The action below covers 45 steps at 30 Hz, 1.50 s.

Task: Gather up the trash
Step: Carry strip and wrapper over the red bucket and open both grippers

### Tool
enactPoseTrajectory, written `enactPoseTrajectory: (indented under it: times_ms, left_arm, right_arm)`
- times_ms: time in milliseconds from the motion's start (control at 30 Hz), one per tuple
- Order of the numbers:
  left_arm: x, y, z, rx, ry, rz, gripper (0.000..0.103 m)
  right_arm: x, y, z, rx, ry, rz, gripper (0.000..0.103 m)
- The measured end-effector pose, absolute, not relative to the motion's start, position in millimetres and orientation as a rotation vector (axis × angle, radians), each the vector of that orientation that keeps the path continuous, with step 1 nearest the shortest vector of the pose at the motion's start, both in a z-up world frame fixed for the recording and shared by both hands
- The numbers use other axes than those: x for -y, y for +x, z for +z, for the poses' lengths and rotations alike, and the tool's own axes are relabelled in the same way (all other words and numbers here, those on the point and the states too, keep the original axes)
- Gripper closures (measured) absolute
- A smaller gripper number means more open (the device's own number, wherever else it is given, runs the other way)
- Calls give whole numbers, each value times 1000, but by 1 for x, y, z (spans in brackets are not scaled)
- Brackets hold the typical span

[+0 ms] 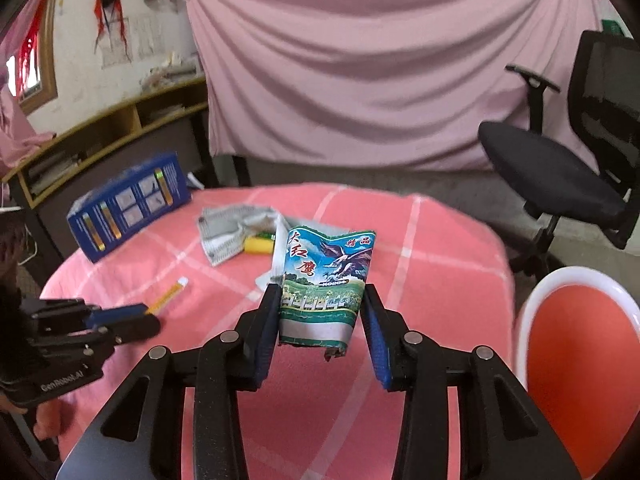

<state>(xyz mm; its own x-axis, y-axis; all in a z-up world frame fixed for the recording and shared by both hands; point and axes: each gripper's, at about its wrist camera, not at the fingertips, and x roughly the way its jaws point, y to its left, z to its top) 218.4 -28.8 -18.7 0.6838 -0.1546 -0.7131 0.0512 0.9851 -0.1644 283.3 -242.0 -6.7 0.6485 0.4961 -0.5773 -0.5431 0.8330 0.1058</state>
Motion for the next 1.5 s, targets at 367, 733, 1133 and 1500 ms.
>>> enactPoseTrajectory:
  times_ms: [367, 733, 1133, 1500]
  left_arm:
    - [52, 200, 23, -556, -117, -156, 91]
    - [88, 197, 59, -345, -97, -221, 91]
    - [166, 215, 83, -259, -19, -397, 91]
    - [243, 251, 59, -421, -3, -561, 91]
  right_arm:
    - [263, 252, 18, -405, -44, 599, 65]
    - [300, 225, 45, -160, -14, 491, 65]
    - [373, 227, 53, -130, 75, 272, 64]
    - [435, 240, 26, -289, 160, 106, 63]
